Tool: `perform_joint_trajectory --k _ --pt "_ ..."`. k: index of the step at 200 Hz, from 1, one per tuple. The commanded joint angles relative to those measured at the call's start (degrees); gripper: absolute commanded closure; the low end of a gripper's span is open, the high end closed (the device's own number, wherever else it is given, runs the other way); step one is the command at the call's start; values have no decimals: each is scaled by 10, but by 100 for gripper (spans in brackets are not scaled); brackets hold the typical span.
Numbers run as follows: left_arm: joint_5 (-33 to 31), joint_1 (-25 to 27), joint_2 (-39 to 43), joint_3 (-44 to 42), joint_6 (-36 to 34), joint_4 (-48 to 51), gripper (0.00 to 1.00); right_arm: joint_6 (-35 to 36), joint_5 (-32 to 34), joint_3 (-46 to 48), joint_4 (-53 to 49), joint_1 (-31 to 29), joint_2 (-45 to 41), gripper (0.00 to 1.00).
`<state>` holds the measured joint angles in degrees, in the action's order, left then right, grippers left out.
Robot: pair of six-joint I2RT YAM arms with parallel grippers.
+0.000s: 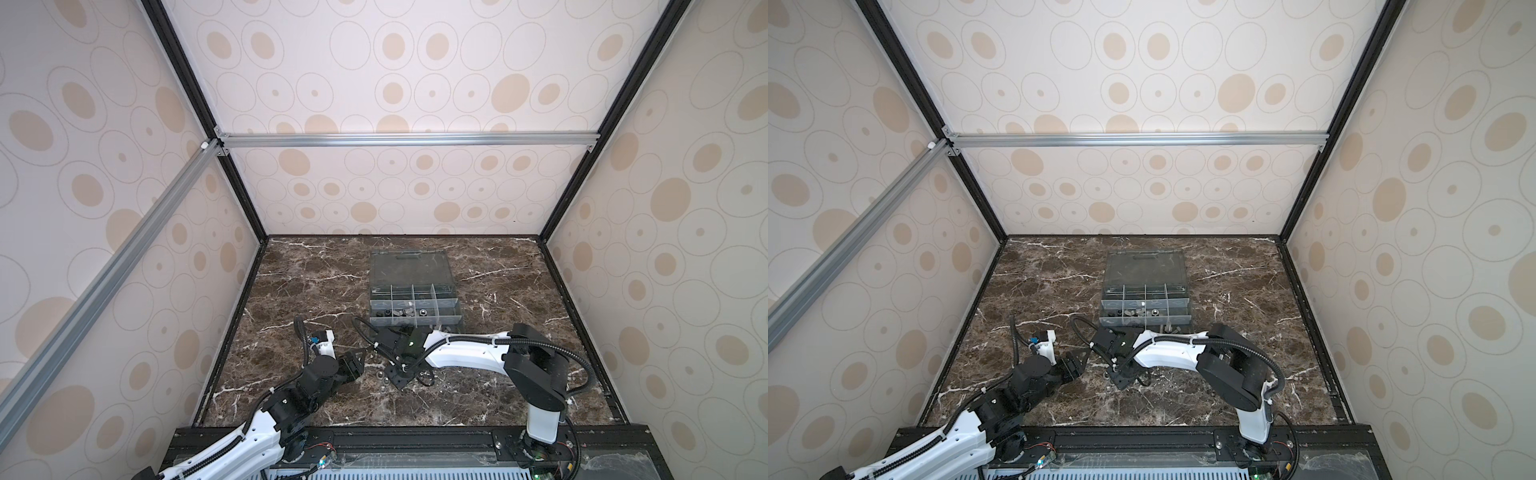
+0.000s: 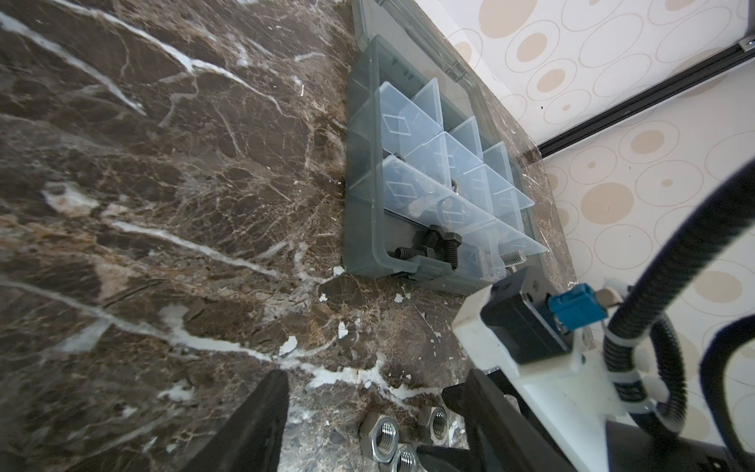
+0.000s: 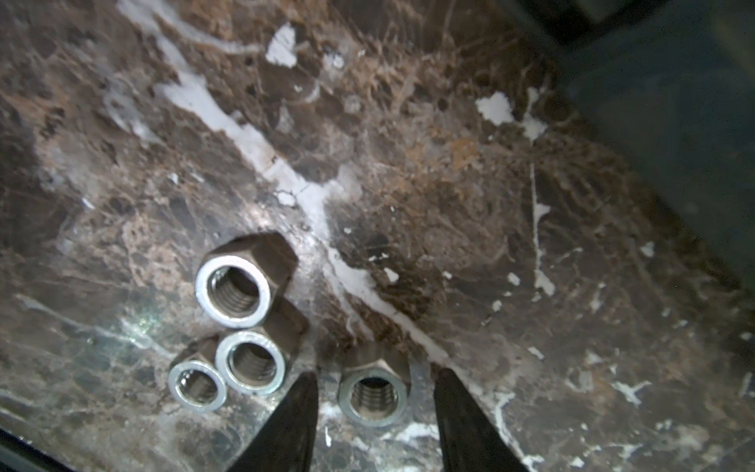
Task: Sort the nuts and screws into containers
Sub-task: 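Lower the right gripper and close it on a silver hex nut, then lift the hex nut with the right gripper over the hex-nut compartment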
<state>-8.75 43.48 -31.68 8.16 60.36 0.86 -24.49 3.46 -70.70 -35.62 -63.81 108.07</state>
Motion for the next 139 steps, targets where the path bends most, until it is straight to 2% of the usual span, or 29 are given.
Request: perform_joint_trajectory --k 1,77,139 --pt "0 -3 6 1 9 -9 32 -5 14 0 -15 -5 13 54" --pt "3 -3 2 4 11 -10 32 -3 8 2 -8 -5 21 74" --pt "4 -3 -2 4 13 -18 32 48 51 -24 -37 11 -15 78"
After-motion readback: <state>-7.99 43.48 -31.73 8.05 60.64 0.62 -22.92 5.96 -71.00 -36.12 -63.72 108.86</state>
